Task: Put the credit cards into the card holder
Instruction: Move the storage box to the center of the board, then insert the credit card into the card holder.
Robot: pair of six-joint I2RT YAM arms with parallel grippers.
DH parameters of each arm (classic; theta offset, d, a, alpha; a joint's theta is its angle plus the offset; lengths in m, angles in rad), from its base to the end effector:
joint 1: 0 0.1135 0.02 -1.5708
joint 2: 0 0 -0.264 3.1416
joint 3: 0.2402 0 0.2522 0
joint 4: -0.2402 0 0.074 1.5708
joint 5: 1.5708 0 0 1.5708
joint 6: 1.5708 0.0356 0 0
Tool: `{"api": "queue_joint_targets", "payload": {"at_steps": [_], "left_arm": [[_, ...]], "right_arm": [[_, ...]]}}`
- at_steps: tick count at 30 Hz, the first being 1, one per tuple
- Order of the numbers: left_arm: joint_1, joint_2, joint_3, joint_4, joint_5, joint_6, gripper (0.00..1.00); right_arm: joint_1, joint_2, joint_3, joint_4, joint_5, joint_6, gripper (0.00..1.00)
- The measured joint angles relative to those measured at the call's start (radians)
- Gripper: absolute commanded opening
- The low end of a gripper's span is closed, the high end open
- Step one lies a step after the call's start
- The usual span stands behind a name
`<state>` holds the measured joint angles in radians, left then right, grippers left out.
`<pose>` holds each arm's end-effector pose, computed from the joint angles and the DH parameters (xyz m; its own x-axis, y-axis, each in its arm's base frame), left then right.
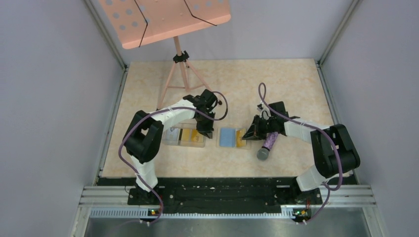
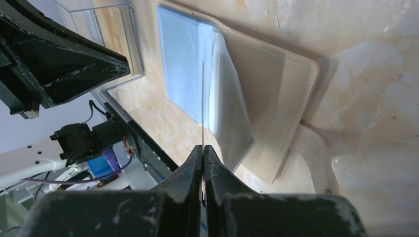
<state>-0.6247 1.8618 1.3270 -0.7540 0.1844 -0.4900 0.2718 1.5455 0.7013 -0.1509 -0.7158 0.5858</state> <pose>0.2942 -0.2202 0.1885 -0.9775 0.1344 -0.1626 0.1772 0.9416 -0.2864 0.2594 0.0965 0.1496 -0.9756 0.1612 -0.1493 -0.0088 0.6503 0.7597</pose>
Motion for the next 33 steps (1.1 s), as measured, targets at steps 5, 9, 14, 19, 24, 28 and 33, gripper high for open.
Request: {"api": "queue_joint_targets", "payload": {"at_steps": [5,9,14,19,24,28,33], "left_arm": [[0.005,0.000,0.000,-0.006,0.005,0.015,0.18],[0.005,0.010,0.000,0.008,0.038,0.013,0.18],[0.004,0.042,0.000,0.026,0.061,0.011,0.17],[-0.005,0.078,0.014,0.031,0.073,0.006,0.16],[-0.015,0.117,0.032,0.037,0.073,0.005,0.15],[-0.018,0.127,0.037,0.030,0.088,0.002,0.15],[-0.019,0.128,0.039,0.029,0.088,0.002,0.15]], "right_arm": [[0.000,0.006,0.000,0.038,-0.012,0.000,0.00],[0.000,0.017,0.000,0.072,-0.025,0.002,0.00],[0.000,0.059,0.000,0.101,-0.035,0.002,0.00],[0.000,0.087,0.000,0.132,-0.043,0.011,0.00],[0.000,0.125,0.000,0.174,-0.057,0.021,0.00],[0.002,0.147,0.000,0.192,-0.069,0.027,0.00],[0.008,0.161,0.000,0.221,-0.086,0.035,0.00]]}}
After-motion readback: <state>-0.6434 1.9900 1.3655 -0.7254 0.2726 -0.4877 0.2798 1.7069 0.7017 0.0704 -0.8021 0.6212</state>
